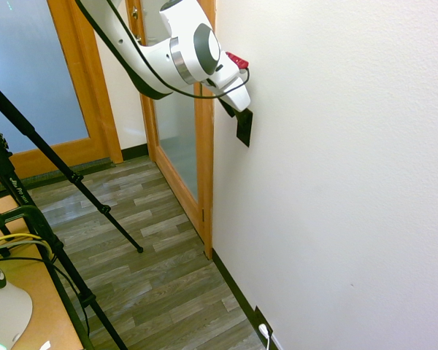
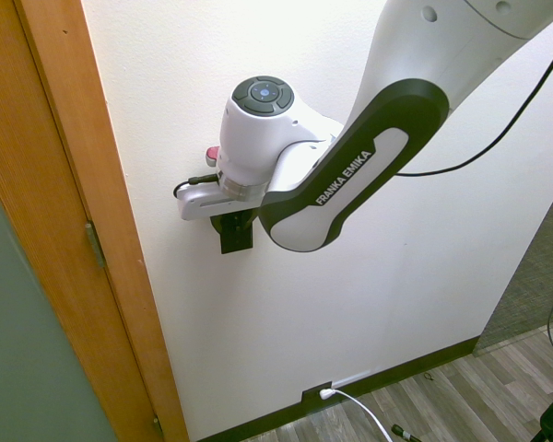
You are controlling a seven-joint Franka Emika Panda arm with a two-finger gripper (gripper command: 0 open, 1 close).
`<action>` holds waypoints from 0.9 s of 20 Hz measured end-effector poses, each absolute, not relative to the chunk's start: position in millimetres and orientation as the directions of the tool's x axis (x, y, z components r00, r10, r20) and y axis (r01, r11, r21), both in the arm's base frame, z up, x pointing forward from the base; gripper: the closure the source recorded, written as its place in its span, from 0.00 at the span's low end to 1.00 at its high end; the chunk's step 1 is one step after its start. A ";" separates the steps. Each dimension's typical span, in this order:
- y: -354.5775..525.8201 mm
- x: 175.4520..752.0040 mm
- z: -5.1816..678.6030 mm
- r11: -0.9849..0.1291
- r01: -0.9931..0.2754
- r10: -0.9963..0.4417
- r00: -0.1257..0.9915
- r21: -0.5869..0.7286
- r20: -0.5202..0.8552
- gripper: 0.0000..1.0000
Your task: Turn off the light
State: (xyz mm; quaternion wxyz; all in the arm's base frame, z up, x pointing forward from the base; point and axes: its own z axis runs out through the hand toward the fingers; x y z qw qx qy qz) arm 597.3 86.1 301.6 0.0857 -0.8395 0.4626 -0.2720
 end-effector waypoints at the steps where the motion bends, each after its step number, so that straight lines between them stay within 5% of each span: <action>1: 84.0 596.3 301.6 -0.558 -0.728 -0.823 0.424 -0.399 0.378 1.00; 18: 81.1 598.4 287.2 -0.547 -0.737 -0.832 0.425 -0.396 0.357 1.00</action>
